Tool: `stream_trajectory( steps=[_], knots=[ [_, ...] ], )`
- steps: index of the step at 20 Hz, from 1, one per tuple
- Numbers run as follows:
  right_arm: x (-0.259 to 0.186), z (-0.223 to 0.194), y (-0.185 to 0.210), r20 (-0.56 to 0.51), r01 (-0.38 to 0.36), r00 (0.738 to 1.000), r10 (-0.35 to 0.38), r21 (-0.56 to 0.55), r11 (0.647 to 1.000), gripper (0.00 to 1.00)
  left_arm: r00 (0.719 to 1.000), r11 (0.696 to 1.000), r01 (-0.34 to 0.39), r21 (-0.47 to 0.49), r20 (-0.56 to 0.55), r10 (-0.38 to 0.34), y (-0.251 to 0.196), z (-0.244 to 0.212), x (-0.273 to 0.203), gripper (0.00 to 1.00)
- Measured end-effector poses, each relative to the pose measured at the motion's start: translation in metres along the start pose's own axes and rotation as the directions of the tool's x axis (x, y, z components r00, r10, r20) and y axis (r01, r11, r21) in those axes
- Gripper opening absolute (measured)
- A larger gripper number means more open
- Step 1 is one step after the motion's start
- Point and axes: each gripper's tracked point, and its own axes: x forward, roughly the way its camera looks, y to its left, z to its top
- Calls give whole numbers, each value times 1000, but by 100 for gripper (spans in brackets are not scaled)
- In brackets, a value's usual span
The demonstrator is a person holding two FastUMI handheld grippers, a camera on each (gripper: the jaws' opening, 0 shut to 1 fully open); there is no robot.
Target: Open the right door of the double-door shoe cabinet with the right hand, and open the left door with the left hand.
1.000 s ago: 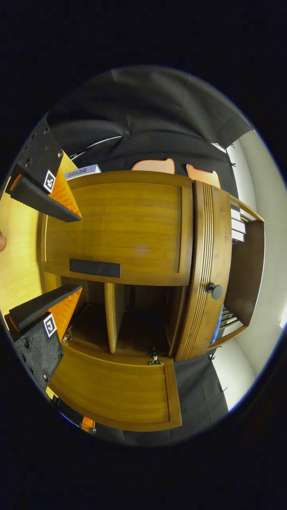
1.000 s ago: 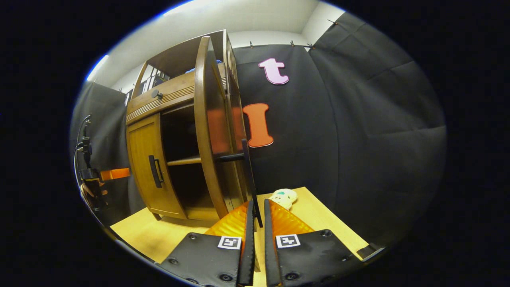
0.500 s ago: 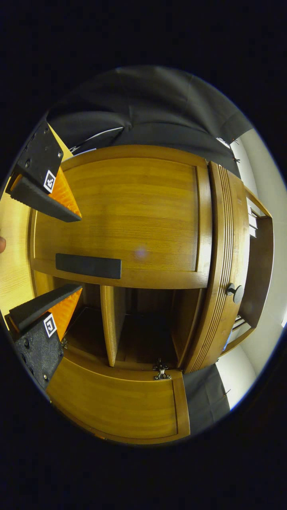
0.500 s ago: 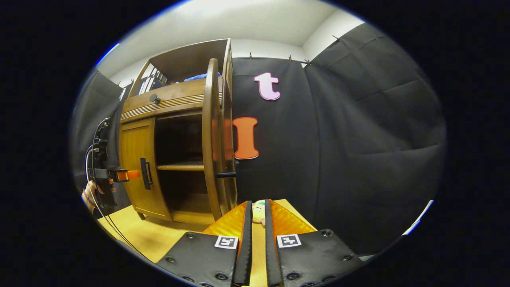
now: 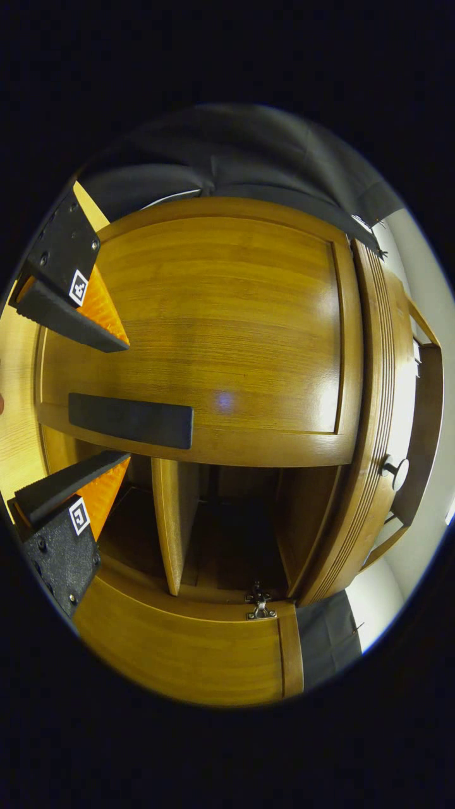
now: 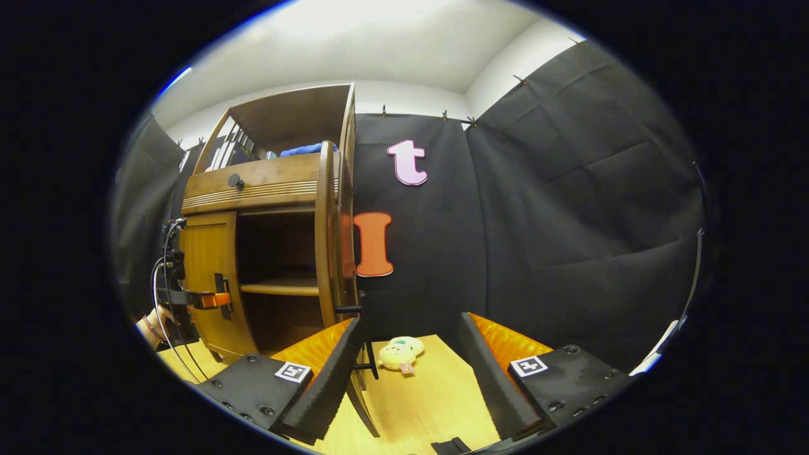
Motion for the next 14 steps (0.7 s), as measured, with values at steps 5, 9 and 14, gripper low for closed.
stream_trajectory(
  steps=[5,9,14],
  knots=[
    [-6,12,-2,48,32,998,-31,-29,999,99,1000,1000,4,9,2,-4,1,0,10,92],
    [-9,15,7,56,22,998,-20,-31,999,99,999,999,32,-30,-9,-32,-2,-3,14,71],
    [-11,15,7,61,26,998,-23,-37,999,95,998,998,65,-14,-13,-65,-15,-3,16,36]
  ],
)
